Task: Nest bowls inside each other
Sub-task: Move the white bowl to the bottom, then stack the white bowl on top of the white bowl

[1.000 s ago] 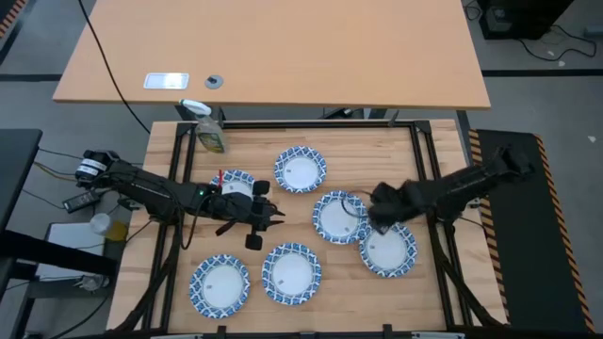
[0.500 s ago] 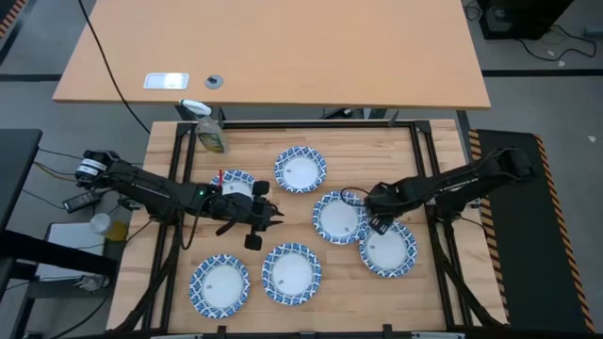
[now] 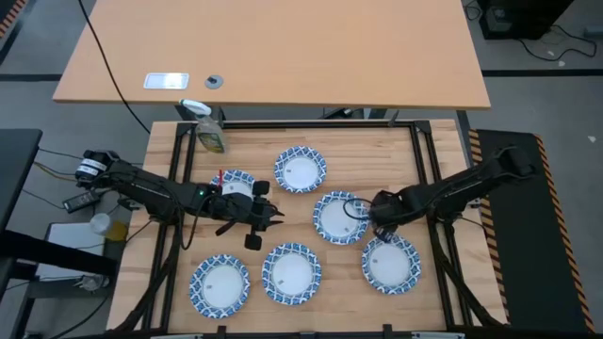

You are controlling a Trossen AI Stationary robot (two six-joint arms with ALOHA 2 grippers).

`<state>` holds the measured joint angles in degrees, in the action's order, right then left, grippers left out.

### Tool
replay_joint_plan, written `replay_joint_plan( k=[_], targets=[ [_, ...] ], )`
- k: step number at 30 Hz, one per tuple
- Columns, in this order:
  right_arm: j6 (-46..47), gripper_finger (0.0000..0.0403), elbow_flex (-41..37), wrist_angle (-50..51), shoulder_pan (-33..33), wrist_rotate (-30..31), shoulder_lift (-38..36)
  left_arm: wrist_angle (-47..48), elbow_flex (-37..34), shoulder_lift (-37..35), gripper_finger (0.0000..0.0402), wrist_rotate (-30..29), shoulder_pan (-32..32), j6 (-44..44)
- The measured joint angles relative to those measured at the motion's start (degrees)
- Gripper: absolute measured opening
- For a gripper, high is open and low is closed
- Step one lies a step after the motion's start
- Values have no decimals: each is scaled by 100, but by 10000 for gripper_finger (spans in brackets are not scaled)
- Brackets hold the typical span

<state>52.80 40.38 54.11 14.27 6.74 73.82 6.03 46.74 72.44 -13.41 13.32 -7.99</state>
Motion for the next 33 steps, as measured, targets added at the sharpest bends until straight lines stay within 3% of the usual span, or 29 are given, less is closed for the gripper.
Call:
replay_joint_plan(
  k=[8, 13, 19, 27, 33],
  targets=[
    [-449, 135, -581, -816, -749, -384, -588, 9, 0, -2, 84, 0, 2, 107],
    [-592, 134, -1476, -2480, -1269, -1035, -1545, 17, 0, -1, 84, 0, 2, 119],
    [-126, 134, -2655, -3843, -1680, -1703, -2566, 22, 0, -2, 84, 0, 2, 138],
    [707, 134, -3925, -5764, -1760, -1969, -3440, 22, 0, -1, 84, 0, -2, 133],
    [997, 134, -4004, -5968, -1772, -1864, -3558, 22, 0, 0, 84, 2, -2, 133]
  ],
)
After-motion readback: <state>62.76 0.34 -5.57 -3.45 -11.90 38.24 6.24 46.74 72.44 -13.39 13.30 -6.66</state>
